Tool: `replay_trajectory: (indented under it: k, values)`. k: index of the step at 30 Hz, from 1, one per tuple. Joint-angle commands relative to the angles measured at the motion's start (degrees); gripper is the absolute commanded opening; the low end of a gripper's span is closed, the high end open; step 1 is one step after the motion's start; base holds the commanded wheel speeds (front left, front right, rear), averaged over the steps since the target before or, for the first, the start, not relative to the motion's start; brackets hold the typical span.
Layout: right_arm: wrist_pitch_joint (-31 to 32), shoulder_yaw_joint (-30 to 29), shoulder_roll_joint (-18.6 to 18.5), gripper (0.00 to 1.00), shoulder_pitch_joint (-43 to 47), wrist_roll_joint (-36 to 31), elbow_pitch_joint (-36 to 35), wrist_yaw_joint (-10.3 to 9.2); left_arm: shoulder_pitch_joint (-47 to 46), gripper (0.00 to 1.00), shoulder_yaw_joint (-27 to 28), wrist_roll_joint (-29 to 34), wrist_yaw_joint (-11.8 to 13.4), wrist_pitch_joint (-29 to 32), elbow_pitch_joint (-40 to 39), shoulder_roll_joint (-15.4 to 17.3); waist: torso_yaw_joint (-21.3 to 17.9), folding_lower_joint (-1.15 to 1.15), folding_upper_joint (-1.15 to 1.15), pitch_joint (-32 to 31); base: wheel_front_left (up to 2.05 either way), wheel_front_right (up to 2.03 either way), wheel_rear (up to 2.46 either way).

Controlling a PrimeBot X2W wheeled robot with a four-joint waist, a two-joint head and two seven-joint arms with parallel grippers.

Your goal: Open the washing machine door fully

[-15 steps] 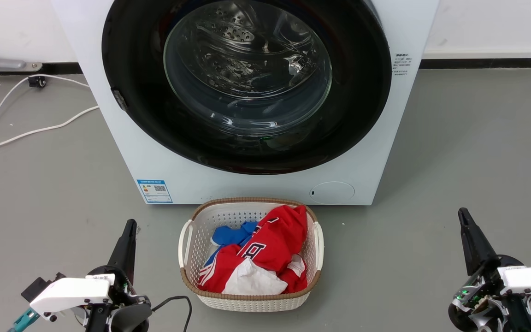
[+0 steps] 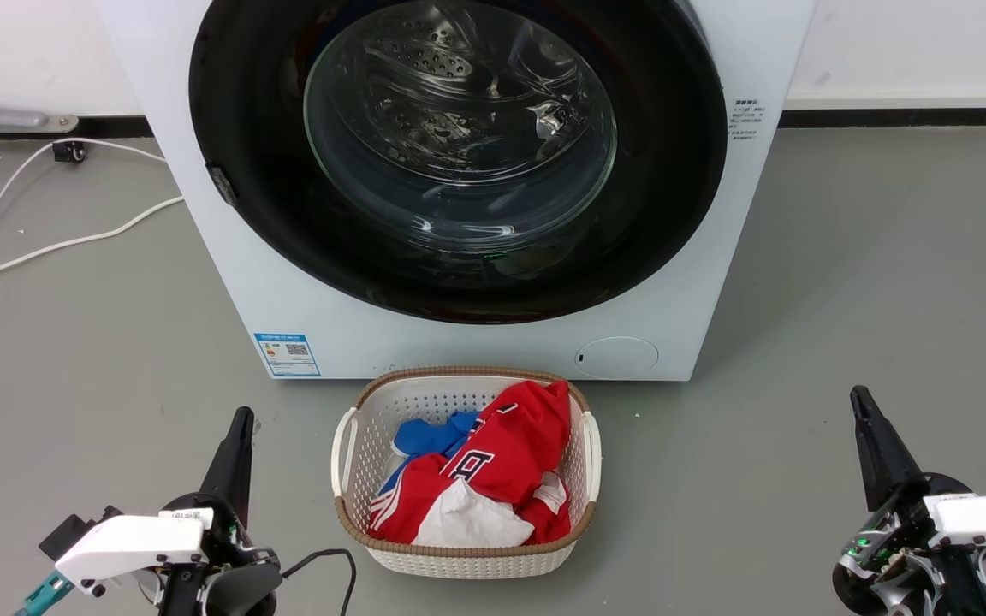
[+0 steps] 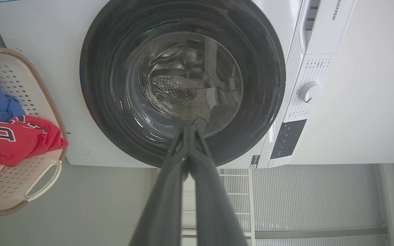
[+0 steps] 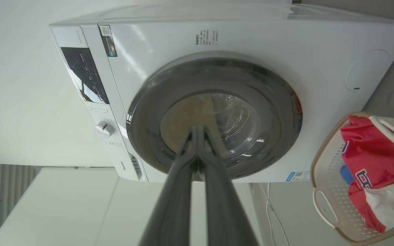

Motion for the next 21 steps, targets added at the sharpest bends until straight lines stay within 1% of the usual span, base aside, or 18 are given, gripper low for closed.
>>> replay_trajectory:
  k: [1, 21]
  values:
    - [0.08, -0.15, 0.17, 0.00, -0.75, -0.21, 0.07, 0.17, -0.48, 0.00, 0.11, 0.35, -0.16, 0.17, 0.07, -0.05, 0.00, 0.00, 0.00, 0.00, 0.00, 0.00, 0.00]
    - [0.38, -0.41, 0.38, 0.00, -0.79, -0.50, 0.09, 0.17, -0.51, 0.00, 0.36, 0.52, -0.17, 0.34, 0.08, -0.22, 0.00, 0.00, 0.00, 0.00, 0.00, 0.00, 0.00]
